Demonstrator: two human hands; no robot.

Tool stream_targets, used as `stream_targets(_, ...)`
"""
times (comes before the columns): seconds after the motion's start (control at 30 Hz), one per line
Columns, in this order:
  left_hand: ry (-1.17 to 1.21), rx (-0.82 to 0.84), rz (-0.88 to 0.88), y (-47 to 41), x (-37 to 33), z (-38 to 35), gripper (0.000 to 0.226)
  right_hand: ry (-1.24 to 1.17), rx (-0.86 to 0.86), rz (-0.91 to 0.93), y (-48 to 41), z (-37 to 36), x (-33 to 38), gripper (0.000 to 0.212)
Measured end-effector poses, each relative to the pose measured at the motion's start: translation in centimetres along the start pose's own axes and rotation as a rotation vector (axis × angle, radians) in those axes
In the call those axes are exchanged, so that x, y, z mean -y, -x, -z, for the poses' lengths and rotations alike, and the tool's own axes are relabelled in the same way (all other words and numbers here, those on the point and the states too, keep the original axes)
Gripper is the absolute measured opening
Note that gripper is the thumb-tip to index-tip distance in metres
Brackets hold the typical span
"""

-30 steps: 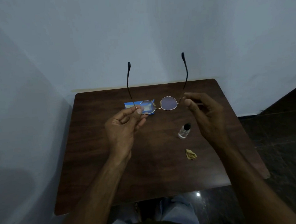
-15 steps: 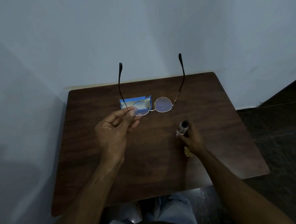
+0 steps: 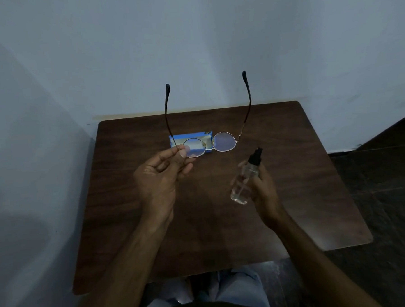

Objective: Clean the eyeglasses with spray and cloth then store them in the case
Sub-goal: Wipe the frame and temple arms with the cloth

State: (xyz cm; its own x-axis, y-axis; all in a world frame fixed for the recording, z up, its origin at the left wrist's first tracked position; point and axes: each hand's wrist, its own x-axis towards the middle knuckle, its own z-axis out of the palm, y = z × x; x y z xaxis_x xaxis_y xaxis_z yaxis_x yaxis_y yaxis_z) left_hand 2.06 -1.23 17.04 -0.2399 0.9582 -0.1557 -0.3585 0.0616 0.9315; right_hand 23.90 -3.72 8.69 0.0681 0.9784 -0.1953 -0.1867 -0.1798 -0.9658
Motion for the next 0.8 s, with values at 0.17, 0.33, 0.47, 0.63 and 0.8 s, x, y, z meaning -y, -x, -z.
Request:
stream_targets(0.17, 0.010, 0.003, -0.011, -0.1, -0.1, 0.0, 0.019, -0.208, 0.214, -0.052, 2.7, -3.8, 5.3, 0.036)
stream_targets(0.33, 0.000, 0.001, -0.025, -0.3, -0.5, 0.5, 0.022, -0.054, 0.206, 0.008, 3.8, -6.3, 8.2, 0.036)
stream_targets(0.47, 0.001, -0.011, -0.039, -0.4, -0.8, 1.2, 0.020, 0.534, 0.115, 0.272, 4.0, -7.8, 10.3, 0.051)
stream_targets(0.63, -0.039, -0.003, -0.067, -0.5, -0.9, 2.2, 0.020, 1.073, 0.153, 0.369, 2.9, -9.8, 11.3, 0.078)
stream_targets(0.8, -0.092, -0.003, -0.097, -0.7, -0.9, 3.0, 0.023, 1.184, 0.145, 0.372, 2.1, -11.3, 10.7, 0.062)
